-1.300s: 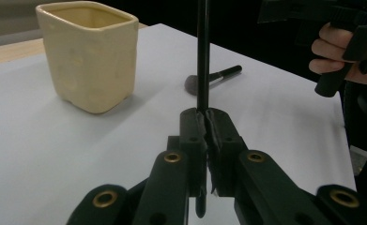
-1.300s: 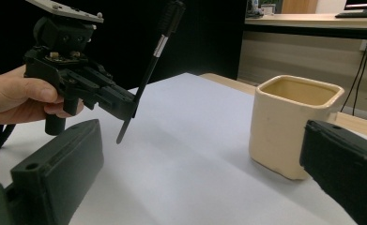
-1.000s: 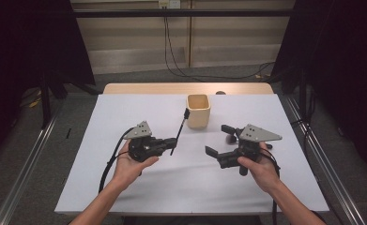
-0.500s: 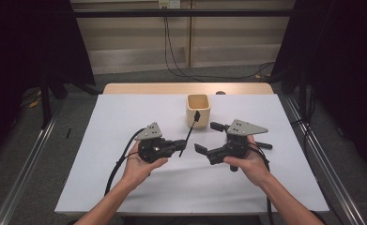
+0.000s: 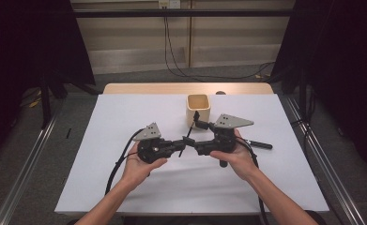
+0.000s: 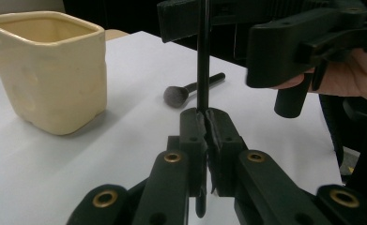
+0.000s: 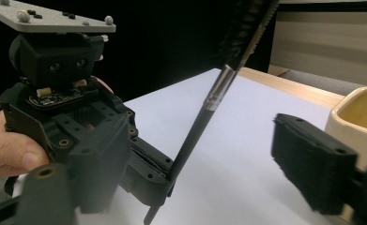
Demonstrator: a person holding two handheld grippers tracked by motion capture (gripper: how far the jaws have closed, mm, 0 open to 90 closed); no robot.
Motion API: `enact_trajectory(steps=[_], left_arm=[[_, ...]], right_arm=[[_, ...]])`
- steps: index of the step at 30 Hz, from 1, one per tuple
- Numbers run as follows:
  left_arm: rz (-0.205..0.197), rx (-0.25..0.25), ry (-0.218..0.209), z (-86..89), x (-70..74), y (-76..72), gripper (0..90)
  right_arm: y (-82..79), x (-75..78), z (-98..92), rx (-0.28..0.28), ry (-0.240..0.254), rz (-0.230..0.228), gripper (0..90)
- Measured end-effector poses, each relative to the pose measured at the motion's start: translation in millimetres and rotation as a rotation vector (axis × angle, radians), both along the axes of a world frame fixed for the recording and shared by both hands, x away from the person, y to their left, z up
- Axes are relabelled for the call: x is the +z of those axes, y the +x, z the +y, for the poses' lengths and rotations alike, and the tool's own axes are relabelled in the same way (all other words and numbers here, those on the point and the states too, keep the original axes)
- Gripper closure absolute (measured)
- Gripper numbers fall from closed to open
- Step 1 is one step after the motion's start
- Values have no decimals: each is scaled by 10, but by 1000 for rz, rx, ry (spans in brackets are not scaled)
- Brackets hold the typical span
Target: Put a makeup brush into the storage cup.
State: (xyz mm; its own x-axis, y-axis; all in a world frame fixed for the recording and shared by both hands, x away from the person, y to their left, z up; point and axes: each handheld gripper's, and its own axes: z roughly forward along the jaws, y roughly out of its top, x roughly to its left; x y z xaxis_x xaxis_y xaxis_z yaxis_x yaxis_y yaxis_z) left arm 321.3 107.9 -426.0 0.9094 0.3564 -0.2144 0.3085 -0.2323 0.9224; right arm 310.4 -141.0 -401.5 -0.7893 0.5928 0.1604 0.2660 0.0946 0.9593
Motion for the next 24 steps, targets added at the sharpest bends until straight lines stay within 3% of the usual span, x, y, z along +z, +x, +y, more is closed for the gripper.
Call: enact_trajectory(steps=[4, 7, 10, 14, 19, 24], left_arm=[[1, -5, 11, 5, -32, -12, 857], [1, 2, 2, -1, -34, -10, 857], [-2, -6, 19, -13, -49, -9, 857], [1, -10, 19, -10, -50, -5, 857], [-1, -17, 26, -30, -76, -19, 858], [-13, -17, 21, -40, -70, -27, 858]], right_arm=[[10, 3, -14, 17, 18, 10, 432], [9, -4, -20, 19, 25, 20, 521], [11, -7, -25, 11, 26, 32, 582], [16, -13, -29, 38, 46, 48, 712], [22, -27, -14, 64, 52, 78, 829], [25, -23, -16, 82, 66, 82, 851]])
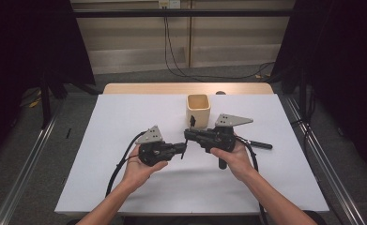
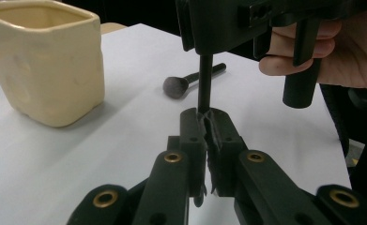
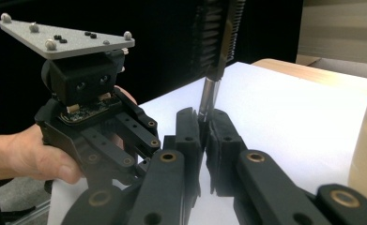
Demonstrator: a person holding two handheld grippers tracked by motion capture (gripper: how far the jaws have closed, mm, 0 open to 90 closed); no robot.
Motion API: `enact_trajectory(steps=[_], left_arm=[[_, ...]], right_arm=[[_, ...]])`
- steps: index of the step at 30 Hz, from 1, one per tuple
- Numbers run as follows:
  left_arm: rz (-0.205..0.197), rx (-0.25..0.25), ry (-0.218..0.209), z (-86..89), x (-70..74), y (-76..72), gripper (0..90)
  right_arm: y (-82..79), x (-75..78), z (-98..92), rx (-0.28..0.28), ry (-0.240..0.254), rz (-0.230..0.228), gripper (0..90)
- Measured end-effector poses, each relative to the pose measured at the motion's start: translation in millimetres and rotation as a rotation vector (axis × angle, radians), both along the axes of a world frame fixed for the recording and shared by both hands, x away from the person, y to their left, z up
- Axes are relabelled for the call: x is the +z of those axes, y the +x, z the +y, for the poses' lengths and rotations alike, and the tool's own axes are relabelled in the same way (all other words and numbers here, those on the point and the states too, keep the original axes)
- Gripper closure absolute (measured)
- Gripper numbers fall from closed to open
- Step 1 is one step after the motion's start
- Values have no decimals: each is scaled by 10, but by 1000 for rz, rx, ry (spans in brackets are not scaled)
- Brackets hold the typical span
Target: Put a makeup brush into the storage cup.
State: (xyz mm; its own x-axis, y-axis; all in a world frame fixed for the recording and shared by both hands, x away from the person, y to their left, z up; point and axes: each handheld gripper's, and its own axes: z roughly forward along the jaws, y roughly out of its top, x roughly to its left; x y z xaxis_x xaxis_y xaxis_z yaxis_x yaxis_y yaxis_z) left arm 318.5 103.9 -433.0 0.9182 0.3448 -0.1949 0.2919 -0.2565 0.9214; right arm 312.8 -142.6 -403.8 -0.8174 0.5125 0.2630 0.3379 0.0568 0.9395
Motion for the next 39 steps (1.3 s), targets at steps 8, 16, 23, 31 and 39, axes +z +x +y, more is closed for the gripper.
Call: enact_trajectory(steps=[8, 16, 23, 31, 39], left_arm=[[-4, -9, 2, -4, -19, -5, 853], [-14, 4, -8, 4, -26, -13, 798], [-9, 18, -10, 14, -29, -13, 721], [0, 67, 0, 74, -9, -5, 515], [2, 123, 6, 122, 7, 0, 262]], right_arm=[[-15, -3, 15, 15, -1, 3, 862], [-16, 20, -18, 13, 11, -9, 863], [-7, 28, -66, 2, 12, -8, 863], [9, 55, -143, -19, 20, -13, 863], [29, 76, -230, -46, 19, -20, 863]])
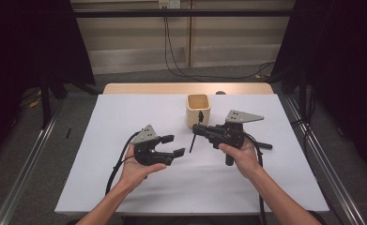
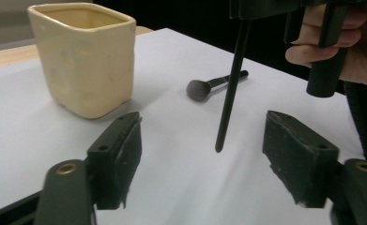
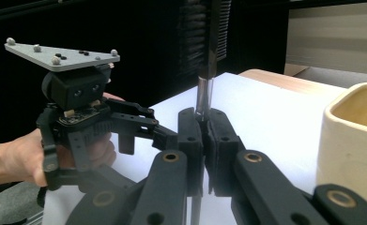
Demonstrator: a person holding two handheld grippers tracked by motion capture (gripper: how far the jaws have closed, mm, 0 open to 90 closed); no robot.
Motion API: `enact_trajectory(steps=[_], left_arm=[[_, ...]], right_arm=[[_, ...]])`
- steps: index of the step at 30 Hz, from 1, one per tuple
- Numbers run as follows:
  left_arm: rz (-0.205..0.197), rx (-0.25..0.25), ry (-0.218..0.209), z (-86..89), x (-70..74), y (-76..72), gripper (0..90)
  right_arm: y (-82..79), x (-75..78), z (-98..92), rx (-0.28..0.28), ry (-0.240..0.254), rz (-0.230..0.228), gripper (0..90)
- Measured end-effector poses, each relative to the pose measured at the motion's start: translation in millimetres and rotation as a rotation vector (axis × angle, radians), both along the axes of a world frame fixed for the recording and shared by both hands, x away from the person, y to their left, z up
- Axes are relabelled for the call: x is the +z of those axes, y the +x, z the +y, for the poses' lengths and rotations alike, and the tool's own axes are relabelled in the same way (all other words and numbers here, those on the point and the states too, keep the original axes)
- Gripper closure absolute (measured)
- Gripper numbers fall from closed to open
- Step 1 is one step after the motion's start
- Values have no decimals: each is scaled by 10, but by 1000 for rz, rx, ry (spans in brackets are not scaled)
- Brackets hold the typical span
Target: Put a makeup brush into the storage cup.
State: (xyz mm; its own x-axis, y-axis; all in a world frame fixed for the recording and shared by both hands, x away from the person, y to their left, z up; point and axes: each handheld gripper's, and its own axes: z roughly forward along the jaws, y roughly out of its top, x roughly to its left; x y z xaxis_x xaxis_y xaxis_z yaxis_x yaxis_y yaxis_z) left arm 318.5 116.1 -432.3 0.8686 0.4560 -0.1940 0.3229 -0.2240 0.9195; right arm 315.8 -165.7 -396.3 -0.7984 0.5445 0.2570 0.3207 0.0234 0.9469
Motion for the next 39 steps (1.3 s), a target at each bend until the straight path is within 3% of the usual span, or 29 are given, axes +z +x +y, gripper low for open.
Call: enact_trajectory(steps=[2, 8, 11, 13, 15, 19, 21, 23, 30, 32, 35, 39], left_arm=[[20, 11, -5, 22, 7, 5, 221], [23, 39, -3, 112, 42, 11, 98], [27, 51, -19, 164, 67, 18, 74], [16, 52, -11, 200, 80, 19, 43], [34, 45, -5, 246, 90, 22, 43], [41, 84, -5, 326, 115, -1, 42], [20, 114, 10, 360, 122, -23, 42], [8, 124, -7, 394, 111, -47, 43], [-18, 180, -4, 560, 70, -140, 42], [-21, 196, -27, 613, 69, -158, 42], [-49, 211, -13, 701, 74, -199, 43], [-52, 239, -26, 811, 74, -268, 36]], right_arm=[[7, 0, -16, -2, -1, 1, 863], [15, 6, -59, -12, -5, 4, 862], [21, 10, -79, -21, -8, 4, 863], [25, 12, -92, -26, -13, 3, 863], [27, 15, -106, -30, -17, 2, 862], [26, 25, -142, -41, -22, 0, 862], [30, 33, -164, -47, -23, -2, 862], [41, 44, -187, -55, -21, -6, 862], [96, 128, -285, -87, -22, -23, 862], [122, 155, -302, -95, -24, -26, 862], [156, 186, -312, -103, -29, -31, 862], [196, 219, -325, -108, -35, -34, 862]])
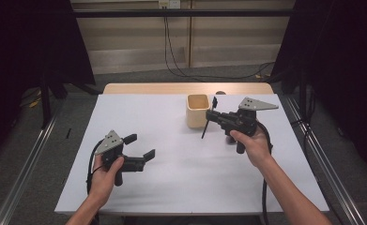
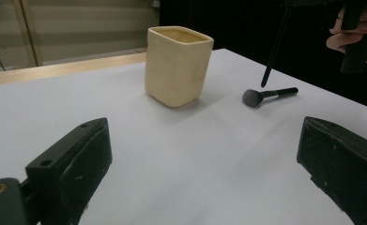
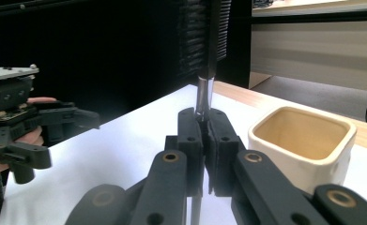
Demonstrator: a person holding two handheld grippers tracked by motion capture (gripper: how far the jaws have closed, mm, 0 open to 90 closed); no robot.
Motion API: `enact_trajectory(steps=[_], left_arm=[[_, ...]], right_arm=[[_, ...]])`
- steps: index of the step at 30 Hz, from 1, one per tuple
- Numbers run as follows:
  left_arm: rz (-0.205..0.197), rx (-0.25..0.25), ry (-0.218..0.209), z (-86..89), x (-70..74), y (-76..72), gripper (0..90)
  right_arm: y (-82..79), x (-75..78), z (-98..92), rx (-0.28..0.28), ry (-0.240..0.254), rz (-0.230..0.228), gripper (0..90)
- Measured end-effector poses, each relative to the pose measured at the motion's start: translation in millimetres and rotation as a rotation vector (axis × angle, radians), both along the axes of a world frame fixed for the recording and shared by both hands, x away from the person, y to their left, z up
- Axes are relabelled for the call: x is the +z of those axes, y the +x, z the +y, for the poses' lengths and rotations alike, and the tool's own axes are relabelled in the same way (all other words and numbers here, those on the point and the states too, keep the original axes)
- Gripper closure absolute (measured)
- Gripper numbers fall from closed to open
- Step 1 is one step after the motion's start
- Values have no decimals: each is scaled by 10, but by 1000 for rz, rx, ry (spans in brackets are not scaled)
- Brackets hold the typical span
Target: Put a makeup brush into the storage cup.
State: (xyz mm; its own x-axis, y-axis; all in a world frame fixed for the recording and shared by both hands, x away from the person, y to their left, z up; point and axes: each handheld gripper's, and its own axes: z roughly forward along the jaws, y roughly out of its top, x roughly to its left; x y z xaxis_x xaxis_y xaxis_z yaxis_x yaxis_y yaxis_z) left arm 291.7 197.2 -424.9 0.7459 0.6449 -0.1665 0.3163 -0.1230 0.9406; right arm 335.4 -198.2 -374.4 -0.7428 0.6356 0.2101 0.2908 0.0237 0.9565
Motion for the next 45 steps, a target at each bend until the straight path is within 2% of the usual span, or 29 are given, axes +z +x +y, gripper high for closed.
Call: enact_trajectory(steps=[1, 5, 11, 14, 17, 18, 21, 23, 27, 32, 34, 36, 38, 40, 42, 45], left_arm=[[-10, 9, 12, 29, 6, -16, 35], [-37, 39, 1, 126, 7, -81, 29], [-51, 54, 4, 207, -2, -170, 26], [-48, 36, 13, 286, -70, -206, 20], [-48, 70, 9, 351, -130, -210, 17], [-57, 88, 19, 378, -123, -205, 17], [-58, 122, -6, 406, -132, -210, 20], [-49, 120, 3, 426, -143, -221, 20], [-62, 136, 10, 469, -130, -260, 22], [-56, 141, 17, 512, -156, -266, 22], [-61, 139, 45, 516, -158, -267, 27], [-57, 129, 28, 502, -147, -290, 28], [-67, 119, 29, 493, -130, -305, 28], [-64, 120, 13, 488, -133, -308, 28], [-61, 129, 21, 493, -144, -305, 28], [-56, 134, 10, 500, -152, -301, 27]], right_arm=[[19, 6, -3, -2, -8, -3, 862], [86, 39, -21, -10, -6, -5, 862], [170, 81, -26, -16, -6, -10, 861], [202, 104, -34, -22, -13, -12, 861], [235, 123, -49, -28, -12, -14, 861], [250, 128, -54, -31, -12, -16, 861], [285, 137, -64, -45, -15, -20, 861], [301, 138, -76, -49, -5, -21, 861], [334, 140, -103, -53, 9, -29, 861], [362, 165, -100, -55, 0, -32, 860], [392, 188, -91, -57, -1, -34, 861], [428, 213, -75, -61, -8, -41, 861], [461, 237, -62, -66, -15, -44, 861], [501, 266, -55, -74, -15, -50, 861], [546, 302, -48, -87, -4, -58, 861], [613, 359, -30, -99, -3, -65, 861]])
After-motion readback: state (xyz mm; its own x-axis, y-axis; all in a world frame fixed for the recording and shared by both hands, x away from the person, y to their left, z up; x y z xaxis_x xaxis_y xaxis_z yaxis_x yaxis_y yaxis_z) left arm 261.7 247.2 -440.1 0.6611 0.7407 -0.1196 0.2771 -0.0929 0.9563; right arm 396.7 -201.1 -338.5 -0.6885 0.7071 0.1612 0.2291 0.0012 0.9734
